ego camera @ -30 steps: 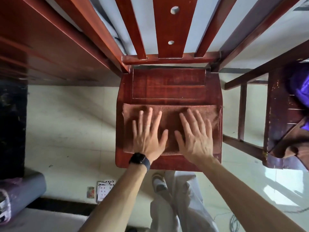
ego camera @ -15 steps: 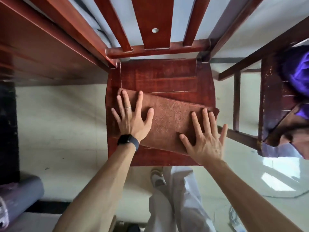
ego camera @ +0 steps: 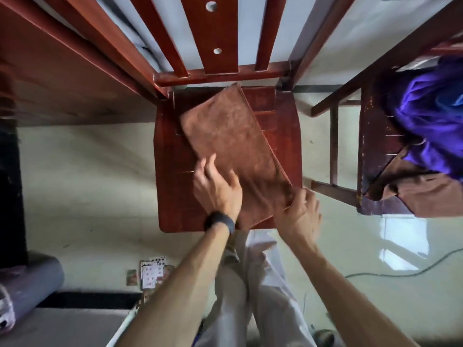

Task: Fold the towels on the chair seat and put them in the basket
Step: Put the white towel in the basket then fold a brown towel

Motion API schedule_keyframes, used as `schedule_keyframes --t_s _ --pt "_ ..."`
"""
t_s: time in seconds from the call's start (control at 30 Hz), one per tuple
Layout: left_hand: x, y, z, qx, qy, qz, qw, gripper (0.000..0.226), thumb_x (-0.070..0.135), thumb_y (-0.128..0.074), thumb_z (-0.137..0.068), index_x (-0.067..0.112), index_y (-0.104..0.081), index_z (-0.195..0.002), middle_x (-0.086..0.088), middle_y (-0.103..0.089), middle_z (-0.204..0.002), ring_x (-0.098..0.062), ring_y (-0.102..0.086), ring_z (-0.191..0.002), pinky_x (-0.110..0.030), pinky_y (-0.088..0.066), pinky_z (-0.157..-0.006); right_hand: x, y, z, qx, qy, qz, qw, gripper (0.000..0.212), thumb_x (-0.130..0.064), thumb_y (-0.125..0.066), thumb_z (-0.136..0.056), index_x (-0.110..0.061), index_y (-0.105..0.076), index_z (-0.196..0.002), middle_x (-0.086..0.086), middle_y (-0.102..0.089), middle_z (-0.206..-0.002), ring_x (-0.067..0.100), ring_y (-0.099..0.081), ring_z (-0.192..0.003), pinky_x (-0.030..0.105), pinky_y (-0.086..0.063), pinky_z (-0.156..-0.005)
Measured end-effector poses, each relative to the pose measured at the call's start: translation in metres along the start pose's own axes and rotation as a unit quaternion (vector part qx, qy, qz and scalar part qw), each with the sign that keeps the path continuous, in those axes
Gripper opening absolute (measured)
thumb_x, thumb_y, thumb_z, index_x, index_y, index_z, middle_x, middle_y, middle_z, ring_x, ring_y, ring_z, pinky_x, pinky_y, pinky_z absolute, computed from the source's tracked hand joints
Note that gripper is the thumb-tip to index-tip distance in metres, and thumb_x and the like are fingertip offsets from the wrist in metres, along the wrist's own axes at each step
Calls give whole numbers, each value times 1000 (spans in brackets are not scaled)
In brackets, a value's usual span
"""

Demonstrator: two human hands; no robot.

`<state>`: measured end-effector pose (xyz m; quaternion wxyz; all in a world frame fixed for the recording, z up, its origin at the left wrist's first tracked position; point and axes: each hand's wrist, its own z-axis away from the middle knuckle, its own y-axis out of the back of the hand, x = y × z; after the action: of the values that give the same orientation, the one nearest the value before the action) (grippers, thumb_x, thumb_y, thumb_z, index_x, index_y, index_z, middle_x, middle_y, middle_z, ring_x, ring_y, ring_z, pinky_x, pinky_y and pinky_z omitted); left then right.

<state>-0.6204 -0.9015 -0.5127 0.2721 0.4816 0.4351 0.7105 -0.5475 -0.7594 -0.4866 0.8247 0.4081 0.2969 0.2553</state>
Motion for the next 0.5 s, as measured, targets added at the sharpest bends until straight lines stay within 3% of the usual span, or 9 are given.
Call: schedule_keyframes --t_s 0.07,0.13,0.23,0.37,0.5 --pt "-14 8 49 -48 164 76 982 48 27 -69 -82 11 -54 -125 -17 -52 -123 -35 -52 -112 -40 -43 -89 6 6 -20 -11 -19 -68 997 36 -34 -63 -87 -12 -53 -115 17 -55 -115 39 -49 -108 48 -42 -93" --pt "-23 11 79 -138 269 105 947 37 30 -67 -87 8 -58 -116 -18 -55 -115 -35 -55 -105 -35 -42 -86 10 7 -37 -75 -32 -86 993 34 -25 -64 -88 -10 -55 -117 18 -60 -114 38 -54 -109 42 -43 -94" --pt "-30 12 92 -208 310 98 923 28 38 -64 -89 16 -64 -105 -10 -59 -111 -27 -58 -100 -27 -39 -77 11 11 -49 -140 -69 -68 985 32 -27 -65 -90 -13 -57 -117 13 -67 -115 34 -60 -111 35 -44 -92" --pt "-42 9 83 -198 310 135 920 18 33 -66 -87 16 -66 -90 -6 -69 -98 -25 -62 -96 -29 -45 -82 17 13 -43 -166 -87 -82 979 31 -35 -65 -90 -15 -68 -114 6 -71 -112 30 -63 -109 36 -49 -95" --pt "-60 24 85 -228 339 210 888 16 31 -63 -88 18 -55 -84 5 -67 -85 -22 -68 -83 -33 -52 -78 31 9 -18 -190 -141 -198 951 32 -41 -73 -82 -17 -67 -102 4 -73 -93 25 -72 -82 43 -59 -83"
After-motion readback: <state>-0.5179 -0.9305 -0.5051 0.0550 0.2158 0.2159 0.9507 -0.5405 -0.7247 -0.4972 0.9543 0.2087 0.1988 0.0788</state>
